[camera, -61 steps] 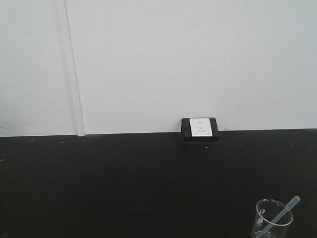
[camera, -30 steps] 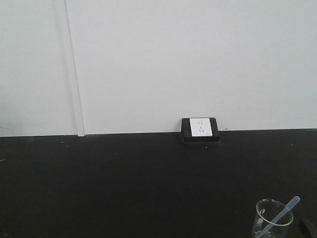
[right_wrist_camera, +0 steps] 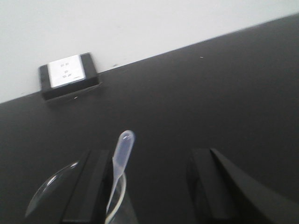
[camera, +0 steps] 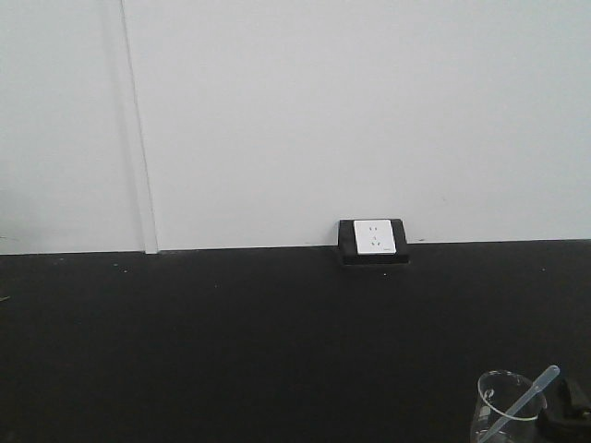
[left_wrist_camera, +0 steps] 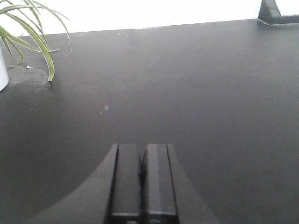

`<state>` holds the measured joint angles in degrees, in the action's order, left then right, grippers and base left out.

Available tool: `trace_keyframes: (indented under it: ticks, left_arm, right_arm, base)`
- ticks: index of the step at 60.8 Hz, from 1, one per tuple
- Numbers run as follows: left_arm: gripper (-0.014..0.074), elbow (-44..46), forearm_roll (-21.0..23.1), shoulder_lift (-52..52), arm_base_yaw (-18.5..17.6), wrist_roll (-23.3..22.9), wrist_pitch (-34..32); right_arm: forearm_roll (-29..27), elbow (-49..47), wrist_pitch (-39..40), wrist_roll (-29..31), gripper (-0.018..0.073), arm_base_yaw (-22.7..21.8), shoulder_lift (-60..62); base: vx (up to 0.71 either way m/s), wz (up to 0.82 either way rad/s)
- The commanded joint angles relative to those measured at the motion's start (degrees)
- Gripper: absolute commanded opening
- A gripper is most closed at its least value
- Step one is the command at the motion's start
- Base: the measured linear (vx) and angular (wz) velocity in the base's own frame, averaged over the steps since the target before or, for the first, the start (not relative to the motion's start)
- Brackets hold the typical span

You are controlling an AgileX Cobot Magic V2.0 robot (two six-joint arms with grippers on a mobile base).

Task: Grab transparent chemical and place on left bench
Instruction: 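Lift the plastic dropper pipette out of the beaker with the right gripper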

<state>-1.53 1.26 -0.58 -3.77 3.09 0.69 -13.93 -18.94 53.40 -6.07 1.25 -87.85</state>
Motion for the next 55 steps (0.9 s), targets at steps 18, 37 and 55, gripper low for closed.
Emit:
trace_keyframes:
  ticks: [18, 37, 55]
  left_arm:
    - [-0.0004, -0.93, 0.04, -1.1, -0.1, -0.45, -4.49]
    - [-0.0004, -0.93, 0.04, -1.1, -0.1, -0.45, -4.49]
    - [-0.0004, -0.93, 0.04, -1.1, -0.1, -0.45, -4.49]
  right_arm:
    - [7.67, -9.19, 2.91, -1.96, 0.0433, -0.23, -6.14]
    - [4.46, -13.57, 2.72, -1.91, 0.0433, -0.23, -11.4]
    - [3.25, -14.56, 2.18, -1.91, 0.0344, -0.23, -13.57]
  base:
    - [0.0, 0.0]
    - [0.0, 0.0]
    - [0.0, 0.0]
